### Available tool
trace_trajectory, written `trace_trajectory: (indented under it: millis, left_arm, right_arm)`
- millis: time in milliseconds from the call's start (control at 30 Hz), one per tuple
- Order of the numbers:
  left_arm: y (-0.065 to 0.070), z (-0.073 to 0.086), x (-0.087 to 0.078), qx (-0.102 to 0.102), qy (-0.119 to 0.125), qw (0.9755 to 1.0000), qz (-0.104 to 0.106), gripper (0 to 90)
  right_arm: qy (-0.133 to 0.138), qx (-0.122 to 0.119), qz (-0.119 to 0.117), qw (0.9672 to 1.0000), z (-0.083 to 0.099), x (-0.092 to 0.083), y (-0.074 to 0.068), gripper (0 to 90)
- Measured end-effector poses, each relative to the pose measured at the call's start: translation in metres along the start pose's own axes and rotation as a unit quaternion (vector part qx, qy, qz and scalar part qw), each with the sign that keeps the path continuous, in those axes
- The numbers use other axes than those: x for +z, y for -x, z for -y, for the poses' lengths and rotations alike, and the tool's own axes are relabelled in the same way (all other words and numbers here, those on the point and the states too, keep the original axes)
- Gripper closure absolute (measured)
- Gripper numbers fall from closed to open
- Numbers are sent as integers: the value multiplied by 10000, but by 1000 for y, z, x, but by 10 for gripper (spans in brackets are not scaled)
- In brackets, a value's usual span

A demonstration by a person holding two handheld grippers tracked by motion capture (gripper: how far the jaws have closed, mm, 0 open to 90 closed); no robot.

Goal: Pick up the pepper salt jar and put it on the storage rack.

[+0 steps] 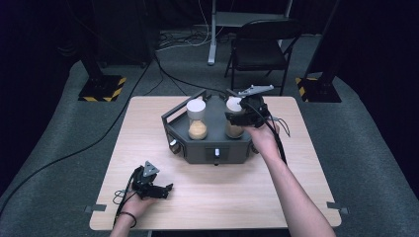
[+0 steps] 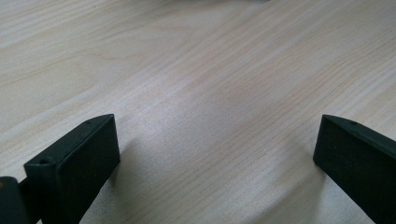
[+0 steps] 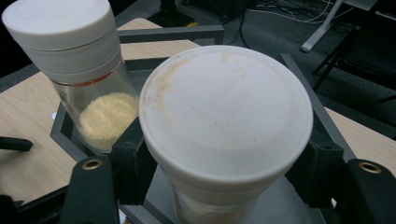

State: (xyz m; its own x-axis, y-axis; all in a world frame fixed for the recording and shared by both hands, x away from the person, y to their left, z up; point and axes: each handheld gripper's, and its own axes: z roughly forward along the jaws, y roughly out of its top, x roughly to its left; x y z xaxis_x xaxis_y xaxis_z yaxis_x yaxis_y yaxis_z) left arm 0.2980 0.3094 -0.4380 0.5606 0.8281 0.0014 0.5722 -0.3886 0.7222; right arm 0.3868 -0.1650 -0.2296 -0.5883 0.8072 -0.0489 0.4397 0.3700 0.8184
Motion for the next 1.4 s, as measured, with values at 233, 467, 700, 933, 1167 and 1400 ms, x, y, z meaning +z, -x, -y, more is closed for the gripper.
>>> trace_trajectory:
  millis: [233,467,700,933,1167,1400]
  left_arm:
    - [0,0,0,-1,0,10000,0,3]
    - [0,0,0,-26,9,10000,5,3]
    - [0,0,0,-4,1,10000,-1,3]
    - [0,0,0,-12,9,10000,0,3]
    - [0,0,0,-12,8,10000,-1,3]
    - [0,0,0,-15,12,10000,-1,3]
  right_arm:
    - [-71,118,-2,9999,1,7,4,328]
    - [-31,229,-99,9997,4,8,10,320]
    - [173,149,16,9997,10,-1,6,216]
    - [313,274,-24,9991,22,-17,12,83]
    - [520,477,50,9975,47,-36,20,6]
    - [551,464,-13,9974,73,-54,29,0]
